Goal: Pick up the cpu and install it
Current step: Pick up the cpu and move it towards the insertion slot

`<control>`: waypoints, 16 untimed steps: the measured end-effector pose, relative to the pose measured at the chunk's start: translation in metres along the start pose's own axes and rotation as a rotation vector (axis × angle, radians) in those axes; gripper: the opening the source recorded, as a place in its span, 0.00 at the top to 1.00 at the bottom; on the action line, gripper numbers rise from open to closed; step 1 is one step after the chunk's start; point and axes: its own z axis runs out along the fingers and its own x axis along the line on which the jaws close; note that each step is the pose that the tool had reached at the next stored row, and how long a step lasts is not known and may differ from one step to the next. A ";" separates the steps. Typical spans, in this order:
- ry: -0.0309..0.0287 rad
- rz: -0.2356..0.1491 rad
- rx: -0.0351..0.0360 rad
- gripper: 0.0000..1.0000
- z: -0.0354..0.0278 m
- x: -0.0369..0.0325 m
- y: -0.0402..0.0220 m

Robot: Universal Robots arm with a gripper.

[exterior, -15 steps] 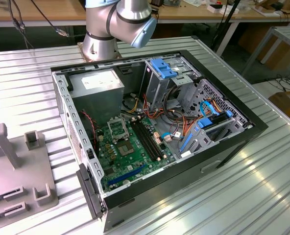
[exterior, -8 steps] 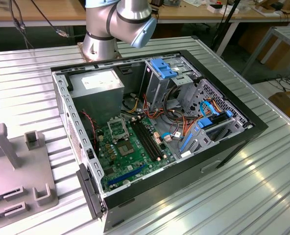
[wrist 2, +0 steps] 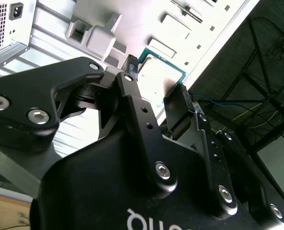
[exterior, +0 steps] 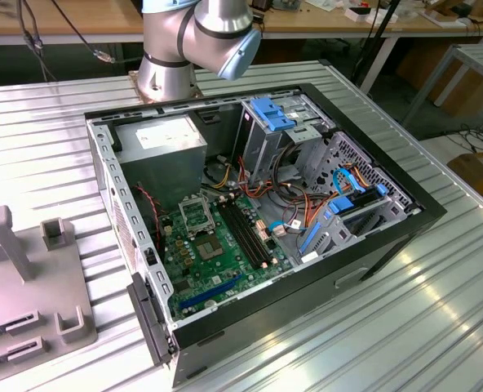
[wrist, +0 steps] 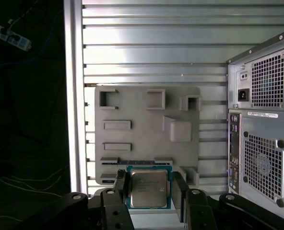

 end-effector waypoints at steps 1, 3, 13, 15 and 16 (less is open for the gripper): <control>0.0001 0.000 0.0000 0.53 0.0000 -0.0005 0.0000; 0.0001 0.000 0.0000 0.53 0.0000 -0.0014 0.0000; 0.0001 0.000 0.0001 0.53 -0.0001 -0.0073 0.0001; 0.0001 0.000 0.0000 0.53 -0.0001 -0.0082 0.0001; 0.0001 0.000 0.0000 0.53 -0.0001 -0.0087 0.0001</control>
